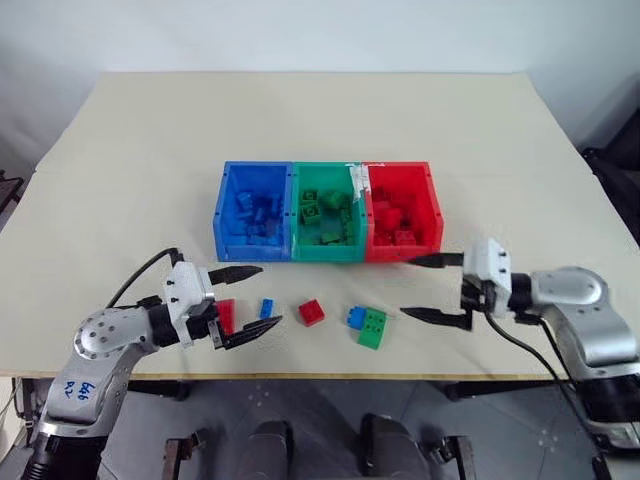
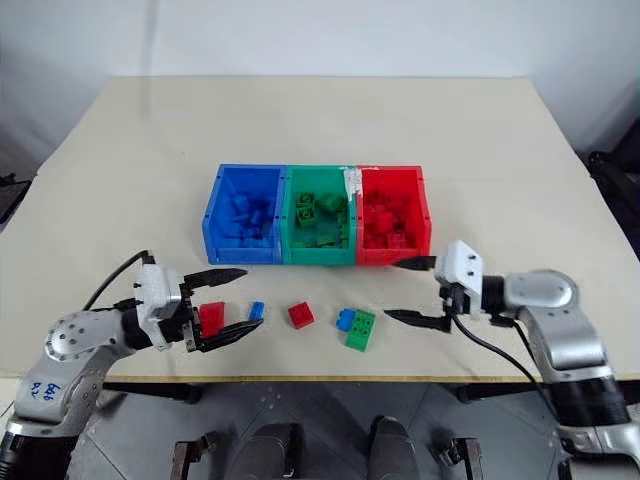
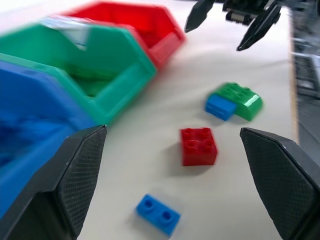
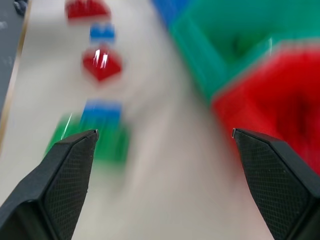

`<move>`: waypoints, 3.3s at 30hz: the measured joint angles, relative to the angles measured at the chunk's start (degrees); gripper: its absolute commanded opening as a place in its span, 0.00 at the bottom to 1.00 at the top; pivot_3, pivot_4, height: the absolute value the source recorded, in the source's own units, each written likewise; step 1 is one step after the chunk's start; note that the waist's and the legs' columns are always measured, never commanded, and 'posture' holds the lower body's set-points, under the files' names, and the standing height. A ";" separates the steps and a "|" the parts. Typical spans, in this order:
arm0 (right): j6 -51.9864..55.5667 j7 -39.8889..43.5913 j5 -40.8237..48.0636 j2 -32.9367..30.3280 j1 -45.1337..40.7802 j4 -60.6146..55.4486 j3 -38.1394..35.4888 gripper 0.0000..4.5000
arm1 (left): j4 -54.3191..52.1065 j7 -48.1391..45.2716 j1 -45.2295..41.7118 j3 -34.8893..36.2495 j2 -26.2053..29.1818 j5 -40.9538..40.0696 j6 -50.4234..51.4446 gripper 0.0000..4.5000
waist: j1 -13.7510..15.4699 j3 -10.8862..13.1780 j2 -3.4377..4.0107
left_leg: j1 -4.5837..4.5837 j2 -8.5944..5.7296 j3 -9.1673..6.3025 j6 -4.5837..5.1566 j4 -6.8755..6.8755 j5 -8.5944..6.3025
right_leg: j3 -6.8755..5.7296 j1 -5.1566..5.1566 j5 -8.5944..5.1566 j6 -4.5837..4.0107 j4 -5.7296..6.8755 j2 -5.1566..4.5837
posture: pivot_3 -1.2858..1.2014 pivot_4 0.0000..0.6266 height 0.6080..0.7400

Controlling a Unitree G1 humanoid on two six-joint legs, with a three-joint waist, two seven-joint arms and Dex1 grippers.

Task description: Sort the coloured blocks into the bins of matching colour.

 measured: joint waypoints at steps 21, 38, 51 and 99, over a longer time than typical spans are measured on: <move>20.17 -12.21 -3.55 5.20 0.22 -13.83 14.50 1.00 | -0.81 -4.01 4.92 2.50 1.97 0.41 -2.17 1.00 | 0.82 0.01 0.00 | -0.02 0.07 0.00 0.00 0.15 -0.02 | 0.02 0.02 0.04 -0.03 -0.02 0.02 | 0.52 0.24 1.00; 14.16 -15.76 -6.16 5.59 3.41 -13.01 14.79 0.76 | -2.94 -3.08 5.69 4.07 2.15 -0.52 -0.73 1.00 | 1.31 0.00 -0.01 | 0.01 0.09 0.01 0.02 0.25 -0.03 | 0.03 0.06 0.06 -0.05 0.05 0.06 | 0.52 0.24 1.00; 19.60 -10.23 6.85 6.08 -8.92 -9.17 5.17 0.76 | -2.21 -0.91 4.69 7.37 1.13 -1.71 -1.11 1.00 | 0.21 0.01 0.01 | 0.02 0.26 0.03 -0.03 0.24 -0.02 | 0.03 0.03 0.10 -0.12 0.05 0.21 | 0.52 0.24 1.00; 8.10 -1.44 2.70 7.92 -3.11 -2.89 8.16 0.99 | 5.18 -5.71 -0.11 2.80 2.02 -0.69 -3.18 1.00 | -0.12 0.03 0.04 | 0.26 0.55 0.62 -0.08 0.25 -0.25 | 0.69 -0.07 0.16 -0.16 -0.01 0.58 | 0.52 0.24 1.00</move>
